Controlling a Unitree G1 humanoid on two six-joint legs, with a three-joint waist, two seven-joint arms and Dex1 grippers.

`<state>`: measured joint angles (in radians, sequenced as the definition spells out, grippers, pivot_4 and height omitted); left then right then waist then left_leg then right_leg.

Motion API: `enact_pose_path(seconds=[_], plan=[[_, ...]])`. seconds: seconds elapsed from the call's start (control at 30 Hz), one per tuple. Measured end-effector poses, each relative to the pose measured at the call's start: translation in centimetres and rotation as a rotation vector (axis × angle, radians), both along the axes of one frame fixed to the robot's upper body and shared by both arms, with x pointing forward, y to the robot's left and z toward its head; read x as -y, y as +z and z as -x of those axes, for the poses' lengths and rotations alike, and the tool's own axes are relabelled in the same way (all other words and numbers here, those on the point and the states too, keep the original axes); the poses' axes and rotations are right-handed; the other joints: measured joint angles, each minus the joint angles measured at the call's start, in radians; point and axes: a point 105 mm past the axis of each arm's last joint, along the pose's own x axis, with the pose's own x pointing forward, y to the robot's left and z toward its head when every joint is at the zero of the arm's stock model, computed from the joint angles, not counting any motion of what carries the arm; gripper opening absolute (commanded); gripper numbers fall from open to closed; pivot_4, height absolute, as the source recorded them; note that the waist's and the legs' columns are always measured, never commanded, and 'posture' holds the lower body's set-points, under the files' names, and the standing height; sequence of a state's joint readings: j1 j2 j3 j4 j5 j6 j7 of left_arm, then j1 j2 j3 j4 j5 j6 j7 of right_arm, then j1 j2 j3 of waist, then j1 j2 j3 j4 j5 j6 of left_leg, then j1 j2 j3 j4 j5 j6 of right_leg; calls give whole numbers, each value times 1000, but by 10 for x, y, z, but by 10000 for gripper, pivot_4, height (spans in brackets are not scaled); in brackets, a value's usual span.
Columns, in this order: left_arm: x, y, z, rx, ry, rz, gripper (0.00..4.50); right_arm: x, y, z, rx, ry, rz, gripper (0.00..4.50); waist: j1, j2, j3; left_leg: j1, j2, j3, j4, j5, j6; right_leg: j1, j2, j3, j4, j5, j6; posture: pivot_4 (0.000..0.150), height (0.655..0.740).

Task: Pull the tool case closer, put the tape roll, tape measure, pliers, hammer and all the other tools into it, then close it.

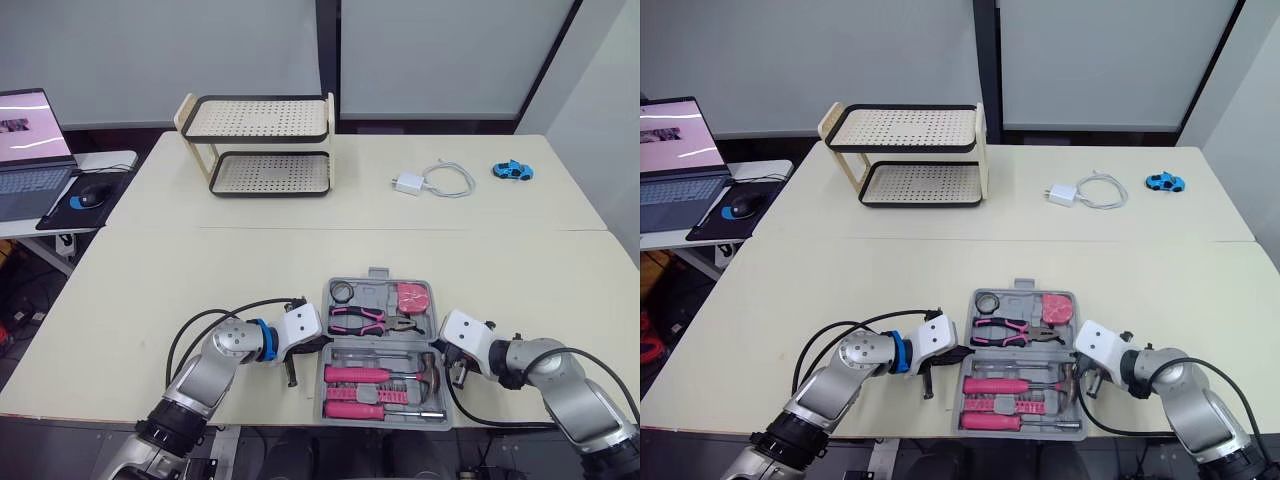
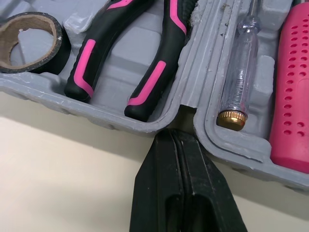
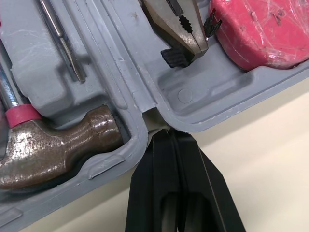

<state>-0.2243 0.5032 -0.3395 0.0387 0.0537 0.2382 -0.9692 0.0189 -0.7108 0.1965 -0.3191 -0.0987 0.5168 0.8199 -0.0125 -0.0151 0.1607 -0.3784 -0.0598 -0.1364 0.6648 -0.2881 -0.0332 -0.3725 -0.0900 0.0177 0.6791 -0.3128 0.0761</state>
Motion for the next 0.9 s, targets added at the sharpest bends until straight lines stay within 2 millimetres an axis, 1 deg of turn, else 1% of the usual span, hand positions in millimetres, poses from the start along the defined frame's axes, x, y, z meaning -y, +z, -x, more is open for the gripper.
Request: enact_pose_path(seconds=[0.13, 0.2, 0.3, 0.4, 0.47, 0.5, 0.57, 0.63, 0.7, 0.77, 0.9], plan=[[-1, 0, 1, -10, 17, 8, 0, 2, 7, 3, 29, 6, 25, 229, 0, 0, 0, 0, 0, 0, 0, 0, 0, 0, 0, 0, 0, 0, 0, 1500, 7400], [-5, 0, 2, -14, 36, 4, 0, 7, 12, 6, 44, -11, 39, 229, 0, 0, 0, 0, 0, 0, 0, 0, 0, 0, 0, 0, 0, 0, 0, 1500, 7400], [-17, 1, 2, -20, 67, -9, 0, 17, 20, 7, 71, -47, 60, 229, 0, 0, 0, 0, 0, 0, 0, 0, 0, 0, 0, 0, 0, 0, 0, 1500, 7400], [-35, 4, 2, -28, 100, -21, 0, 27, 26, 12, 96, -81, 65, 229, 0, 0, 0, 0, 0, 0, -1, 0, 0, -1, 0, 0, 0, 0, 0, 1500, 7400], [-42, 13, 5, -32, 85, 6, 0, 30, 30, 16, 105, -103, 51, 229, 0, 0, 0, -1, 0, 0, -1, 0, 0, -1, 0, 0, 0, 0, 0, 1500, 7400], [-38, 23, 11, -39, 21, 38, 0, 30, 33, 17, 114, -115, 30, 229, 2, 0, 0, -1, 0, 0, -1, 0, 0, -1, 0, 0, -1, 0, 0, 1500, 7400], [-23, 41, 25, -45, -117, 97, 0, 26, 38, 19, 127, -121, -16, 229, 4, 0, 0, -1, 0, 0, -1, 0, 0, 0, -1, 0, -1, 0, 0, 1500, 7400], [-12, 51, 39, -52, -256, 116, 0, 20, 43, 22, 137, -127, -69, 229, 5, 0, 0, -1, 0, 0, -1, 0, 0, 0, -1, 0, -1, 0, 0, 1500, 7400], [-2, 53, 51, -74, -381, 100, 0, 15, 44, 26, 126, -133, -110, 229, 5, 1, 0, -1, 0, 1, -1, 0, 0, 0, -1, 0, -1, 0, 0, 1500, 7400], [5, 50, 58, -100, -446, 93, 0, 11, 43, 29, 110, -139, -140, 229, 5, 1, 0, -1, 0, 1, -1, 0, 0, 0, -1, 0, -1, 0, 0, 1500, 7400], [33, 42, 60, -69, -545, 80, 0, 10, 43, 31, 91, -179, -149, 229, 6, 1, 0, -1, 0, 1, -1, 0, 0, 0, 0, 0, -1, 0, 0, 1500, 7400]])
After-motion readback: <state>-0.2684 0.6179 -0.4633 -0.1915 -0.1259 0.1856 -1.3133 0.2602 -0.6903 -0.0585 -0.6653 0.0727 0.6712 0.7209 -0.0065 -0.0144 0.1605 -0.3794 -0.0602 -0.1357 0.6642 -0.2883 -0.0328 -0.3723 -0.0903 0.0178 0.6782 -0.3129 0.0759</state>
